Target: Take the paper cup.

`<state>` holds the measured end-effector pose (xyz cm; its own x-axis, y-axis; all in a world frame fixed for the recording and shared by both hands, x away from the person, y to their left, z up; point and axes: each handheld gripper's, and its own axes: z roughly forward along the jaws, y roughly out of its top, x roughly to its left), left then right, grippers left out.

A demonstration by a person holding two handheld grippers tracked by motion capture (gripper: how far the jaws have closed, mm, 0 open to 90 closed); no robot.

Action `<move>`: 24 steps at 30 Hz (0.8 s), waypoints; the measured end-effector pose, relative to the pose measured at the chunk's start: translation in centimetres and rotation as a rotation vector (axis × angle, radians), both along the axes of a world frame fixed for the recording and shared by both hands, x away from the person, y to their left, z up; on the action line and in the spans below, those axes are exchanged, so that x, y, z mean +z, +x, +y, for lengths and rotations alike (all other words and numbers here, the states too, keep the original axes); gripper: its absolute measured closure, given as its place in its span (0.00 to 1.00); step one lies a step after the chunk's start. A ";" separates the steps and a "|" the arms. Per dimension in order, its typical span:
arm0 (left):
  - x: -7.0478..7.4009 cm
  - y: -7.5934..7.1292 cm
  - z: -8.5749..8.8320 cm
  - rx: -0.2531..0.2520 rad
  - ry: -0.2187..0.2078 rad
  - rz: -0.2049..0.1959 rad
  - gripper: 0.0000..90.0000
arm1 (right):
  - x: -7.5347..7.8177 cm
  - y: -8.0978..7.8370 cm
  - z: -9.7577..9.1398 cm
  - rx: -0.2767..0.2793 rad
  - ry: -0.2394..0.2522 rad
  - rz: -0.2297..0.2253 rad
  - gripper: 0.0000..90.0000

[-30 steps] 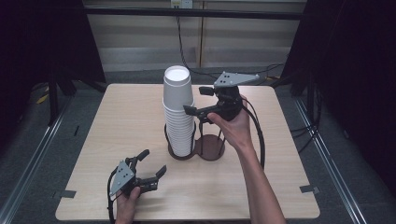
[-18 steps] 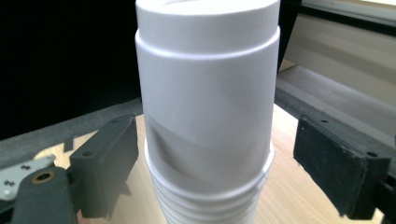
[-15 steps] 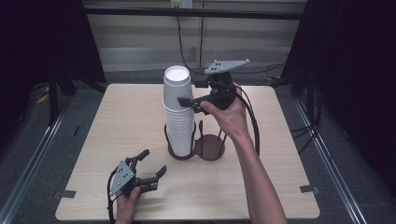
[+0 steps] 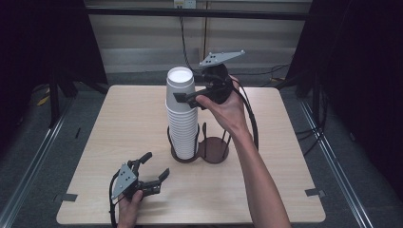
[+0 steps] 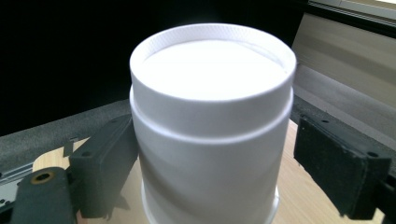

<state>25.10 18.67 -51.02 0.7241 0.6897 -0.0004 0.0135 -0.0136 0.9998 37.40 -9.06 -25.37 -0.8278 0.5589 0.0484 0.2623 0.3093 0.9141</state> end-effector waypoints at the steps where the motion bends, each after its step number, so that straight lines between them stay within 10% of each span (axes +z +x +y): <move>1: 0.0 0.0 0.0 0.000 -0.003 0.002 0.17 | 0.0 0.1 0.1 0.001 0.001 -0.001 0.15; 24: 0.0 -0.1 -0.1 -0.009 -0.013 0.010 0.17 | 0.2 0.7 1.9 -0.004 0.002 -0.022 0.22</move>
